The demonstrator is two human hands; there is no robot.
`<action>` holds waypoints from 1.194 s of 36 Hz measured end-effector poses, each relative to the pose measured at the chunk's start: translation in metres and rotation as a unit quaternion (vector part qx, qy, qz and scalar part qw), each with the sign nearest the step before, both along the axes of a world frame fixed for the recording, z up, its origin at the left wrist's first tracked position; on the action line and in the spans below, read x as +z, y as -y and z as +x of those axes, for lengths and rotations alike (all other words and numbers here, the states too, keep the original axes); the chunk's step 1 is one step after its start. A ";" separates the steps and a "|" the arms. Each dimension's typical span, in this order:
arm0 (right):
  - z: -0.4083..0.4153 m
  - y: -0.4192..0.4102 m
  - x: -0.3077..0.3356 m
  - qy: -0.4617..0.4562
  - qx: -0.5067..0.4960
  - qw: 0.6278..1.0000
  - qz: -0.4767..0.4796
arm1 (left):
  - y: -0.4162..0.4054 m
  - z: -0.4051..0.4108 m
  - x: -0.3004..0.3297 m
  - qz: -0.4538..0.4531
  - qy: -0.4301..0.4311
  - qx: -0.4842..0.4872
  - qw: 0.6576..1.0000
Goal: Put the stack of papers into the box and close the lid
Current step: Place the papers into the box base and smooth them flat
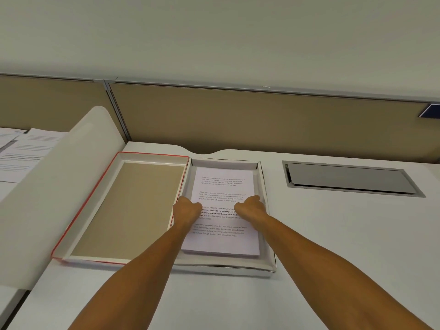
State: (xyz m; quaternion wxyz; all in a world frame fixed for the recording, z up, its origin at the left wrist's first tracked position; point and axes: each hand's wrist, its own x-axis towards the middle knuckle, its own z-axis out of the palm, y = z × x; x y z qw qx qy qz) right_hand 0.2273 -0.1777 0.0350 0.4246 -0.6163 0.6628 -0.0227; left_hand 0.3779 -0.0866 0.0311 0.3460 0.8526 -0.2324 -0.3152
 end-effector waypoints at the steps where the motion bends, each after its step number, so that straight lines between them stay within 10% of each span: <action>1: -0.001 0.001 0.000 -0.008 0.008 1.000 -0.005 | -0.001 0.002 0.000 0.003 0.007 -0.013 1.000; 10: -0.001 0.012 0.004 -0.139 0.178 0.965 -0.137 | -0.015 0.004 -0.008 -0.047 0.080 -0.091 0.992; 18: 0.022 0.040 0.018 -0.212 0.282 0.902 -0.249 | -0.055 0.017 -0.018 -0.047 0.122 -0.366 0.922; 27: 0.051 0.074 0.011 -0.184 0.341 0.893 -0.229 | -0.058 0.014 -0.031 0.084 0.224 -0.456 0.857; 43: 0.099 0.114 -0.011 -0.176 0.449 0.856 -0.186 | -0.062 0.014 -0.041 0.040 0.312 -0.489 0.814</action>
